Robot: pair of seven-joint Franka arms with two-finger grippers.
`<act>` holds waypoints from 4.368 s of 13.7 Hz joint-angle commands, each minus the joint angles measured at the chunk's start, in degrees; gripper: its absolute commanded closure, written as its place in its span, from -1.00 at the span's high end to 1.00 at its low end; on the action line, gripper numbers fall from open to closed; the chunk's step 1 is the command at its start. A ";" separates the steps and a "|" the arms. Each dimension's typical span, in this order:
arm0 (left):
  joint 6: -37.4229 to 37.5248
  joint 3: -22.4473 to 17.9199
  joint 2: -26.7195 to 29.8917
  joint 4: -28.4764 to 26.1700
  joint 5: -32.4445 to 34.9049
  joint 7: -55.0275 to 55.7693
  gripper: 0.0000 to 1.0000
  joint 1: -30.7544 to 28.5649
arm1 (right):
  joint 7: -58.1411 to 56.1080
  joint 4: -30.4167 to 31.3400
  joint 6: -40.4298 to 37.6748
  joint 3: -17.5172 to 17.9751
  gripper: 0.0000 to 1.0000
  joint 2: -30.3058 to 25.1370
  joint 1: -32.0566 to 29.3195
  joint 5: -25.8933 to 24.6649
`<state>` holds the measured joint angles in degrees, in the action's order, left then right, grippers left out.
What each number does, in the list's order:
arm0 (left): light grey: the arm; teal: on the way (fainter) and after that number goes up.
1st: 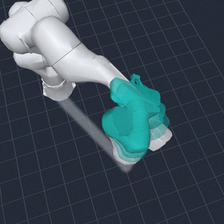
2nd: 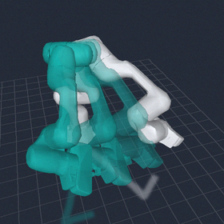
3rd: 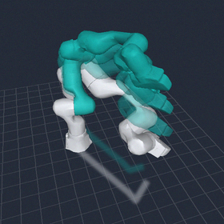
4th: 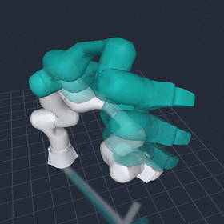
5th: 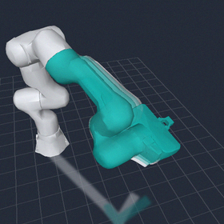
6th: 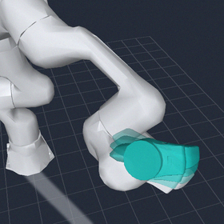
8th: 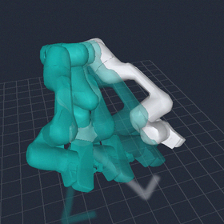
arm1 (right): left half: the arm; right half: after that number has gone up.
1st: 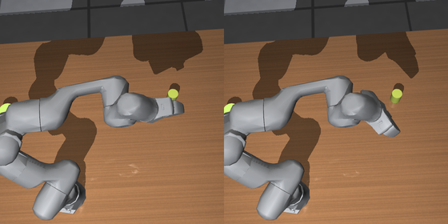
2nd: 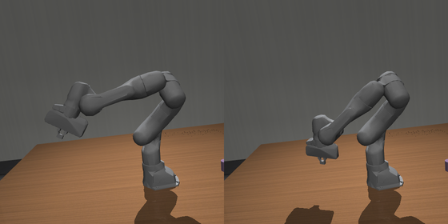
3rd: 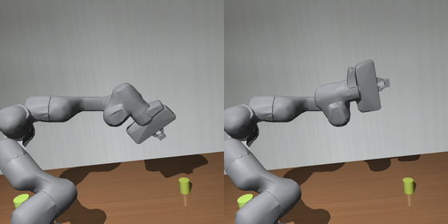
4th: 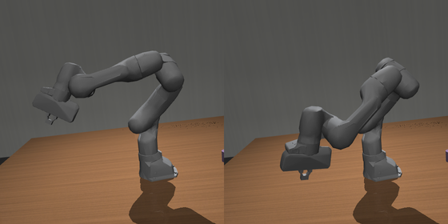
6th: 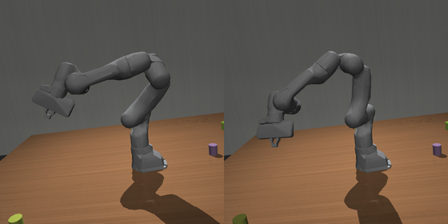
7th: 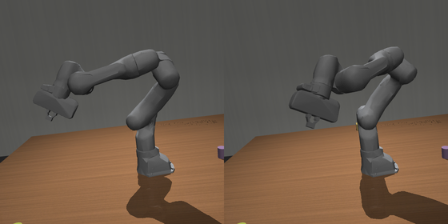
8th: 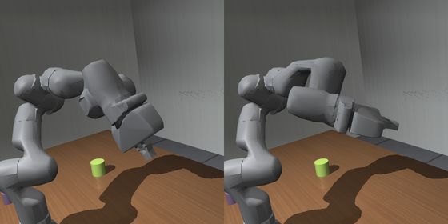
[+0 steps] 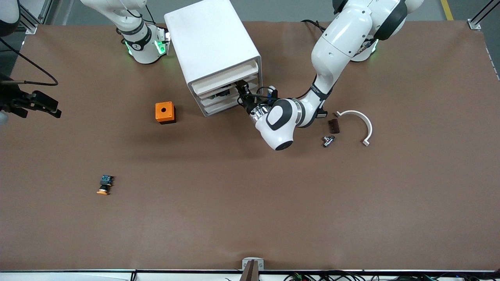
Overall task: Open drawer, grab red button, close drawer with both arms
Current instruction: 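Pull the drawer open with the left gripper, then release the handle with the left gripper while the right gripper moves toward the drawer, then lower the right gripper into the drawer and grasp the red button, then lift the red button out with the right gripper while the left gripper approaches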
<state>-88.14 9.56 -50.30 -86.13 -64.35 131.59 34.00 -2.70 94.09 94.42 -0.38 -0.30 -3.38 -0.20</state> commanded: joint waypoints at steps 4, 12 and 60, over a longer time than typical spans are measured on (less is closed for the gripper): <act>0.51 -1.38 -1.12 2.71 0.36 0.77 -1.00 -1.39 | 0.77 0.92 -0.29 0.30 1.00 -1.19 -0.48 -0.24; 0.42 -3.31 -3.05 9.66 0.72 -0.11 -0.97 -7.63 | 0.77 1.18 -0.20 0.38 1.00 -1.28 -0.48 -0.24; -0.63 -5.78 15.58 15.03 60.66 -77.10 0.99 -16.42 | 112.83 10.32 31.96 0.56 0.92 21.04 50.85 -0.94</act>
<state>-87.67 2.90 -35.26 -69.86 -5.14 56.97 17.61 107.89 104.17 125.34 0.78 20.10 46.37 0.57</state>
